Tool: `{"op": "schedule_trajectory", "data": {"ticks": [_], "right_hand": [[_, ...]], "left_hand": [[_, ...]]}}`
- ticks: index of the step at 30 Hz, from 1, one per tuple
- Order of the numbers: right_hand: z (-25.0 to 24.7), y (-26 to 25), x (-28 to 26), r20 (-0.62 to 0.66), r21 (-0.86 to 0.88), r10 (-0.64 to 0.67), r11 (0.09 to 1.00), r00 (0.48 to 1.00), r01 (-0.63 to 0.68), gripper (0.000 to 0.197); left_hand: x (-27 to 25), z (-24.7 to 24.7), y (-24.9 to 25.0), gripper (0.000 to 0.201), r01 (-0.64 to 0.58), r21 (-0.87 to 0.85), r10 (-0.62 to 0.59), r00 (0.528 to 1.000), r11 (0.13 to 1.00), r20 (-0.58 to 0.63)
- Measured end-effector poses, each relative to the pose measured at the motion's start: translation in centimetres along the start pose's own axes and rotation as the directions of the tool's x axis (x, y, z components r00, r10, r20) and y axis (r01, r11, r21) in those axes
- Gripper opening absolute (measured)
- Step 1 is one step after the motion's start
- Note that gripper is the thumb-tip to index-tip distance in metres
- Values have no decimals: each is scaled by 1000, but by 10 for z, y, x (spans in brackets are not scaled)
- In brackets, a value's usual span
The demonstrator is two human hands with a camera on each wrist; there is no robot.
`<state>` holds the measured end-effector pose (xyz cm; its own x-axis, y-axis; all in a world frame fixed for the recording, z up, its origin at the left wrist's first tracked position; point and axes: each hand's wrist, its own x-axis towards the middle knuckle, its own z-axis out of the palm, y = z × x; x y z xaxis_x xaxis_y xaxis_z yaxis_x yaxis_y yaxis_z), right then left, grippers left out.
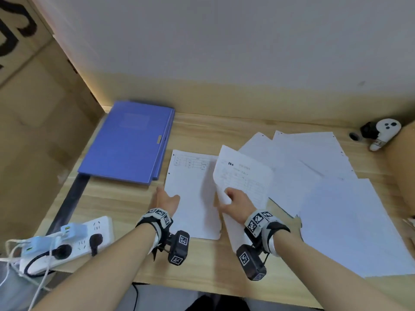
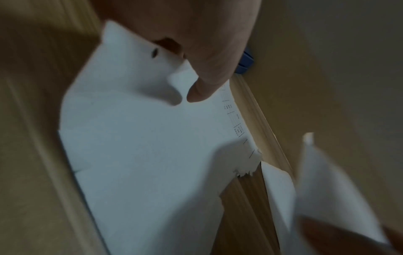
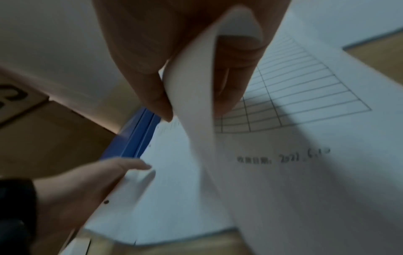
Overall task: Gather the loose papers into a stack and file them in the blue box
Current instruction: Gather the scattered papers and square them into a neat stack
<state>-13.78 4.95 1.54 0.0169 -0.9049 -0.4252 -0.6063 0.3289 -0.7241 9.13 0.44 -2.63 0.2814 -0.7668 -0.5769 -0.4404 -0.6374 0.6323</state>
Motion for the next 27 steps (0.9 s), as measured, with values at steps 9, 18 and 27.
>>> {"op": "schedule_trajectory", "data": {"ticks": [9,18,27], "right_hand": [[91,-16,13,170,-122,53,992,984,-32,23],[63,-16,8,199,48,44,997,979,-54,43],[-56,57,-29,-125,161,296,948,947,-275,21]], "left_hand": [[-7,-32,-44,41,-27,109,11,990,994,140],[-28,-29,-4,43,-232,410,281,958,882,-63],[-29,46,91,36,-514,523,435,857,681,276]]}}
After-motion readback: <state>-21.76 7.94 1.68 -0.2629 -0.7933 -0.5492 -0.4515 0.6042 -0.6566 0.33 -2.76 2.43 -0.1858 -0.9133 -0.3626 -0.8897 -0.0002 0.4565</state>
